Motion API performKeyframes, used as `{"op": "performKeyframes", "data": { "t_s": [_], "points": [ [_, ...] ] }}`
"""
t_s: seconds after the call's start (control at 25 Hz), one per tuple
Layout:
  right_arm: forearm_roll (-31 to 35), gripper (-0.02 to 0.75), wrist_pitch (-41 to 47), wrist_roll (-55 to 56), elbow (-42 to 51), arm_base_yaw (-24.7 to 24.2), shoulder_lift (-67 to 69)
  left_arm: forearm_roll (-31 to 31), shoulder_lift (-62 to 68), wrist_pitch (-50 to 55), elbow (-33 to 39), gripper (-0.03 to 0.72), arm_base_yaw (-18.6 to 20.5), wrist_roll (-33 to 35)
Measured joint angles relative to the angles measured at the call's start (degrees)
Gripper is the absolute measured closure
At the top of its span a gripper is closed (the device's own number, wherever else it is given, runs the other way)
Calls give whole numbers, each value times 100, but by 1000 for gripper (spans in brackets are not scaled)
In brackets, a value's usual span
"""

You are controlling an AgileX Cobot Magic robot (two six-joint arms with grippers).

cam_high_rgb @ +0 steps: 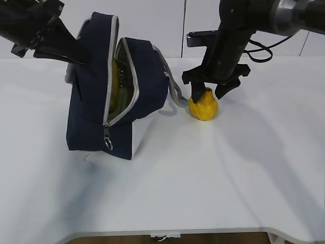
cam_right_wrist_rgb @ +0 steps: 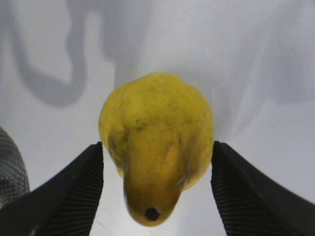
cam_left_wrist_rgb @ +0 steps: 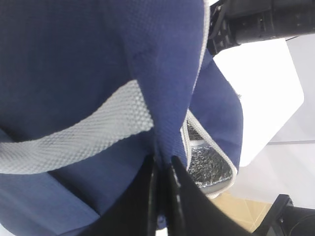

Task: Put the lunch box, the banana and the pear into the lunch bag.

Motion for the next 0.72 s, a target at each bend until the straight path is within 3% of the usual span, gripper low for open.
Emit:
{"op": "performKeyframes", "data": {
  "t_s": [0.2, 0.44, 0.72],
  "points": [
    [0, 233, 0, 0, 0, 0, 12, 0, 0, -13, 0, 695, 0, 0],
    [0, 430, 40, 0, 0, 0, 22, 0, 0, -13, 0, 695, 0, 0],
    [0, 465, 825, -81, -647, 0, 33, 0, 0, -74, 0, 695, 0, 0]
  ]
}}
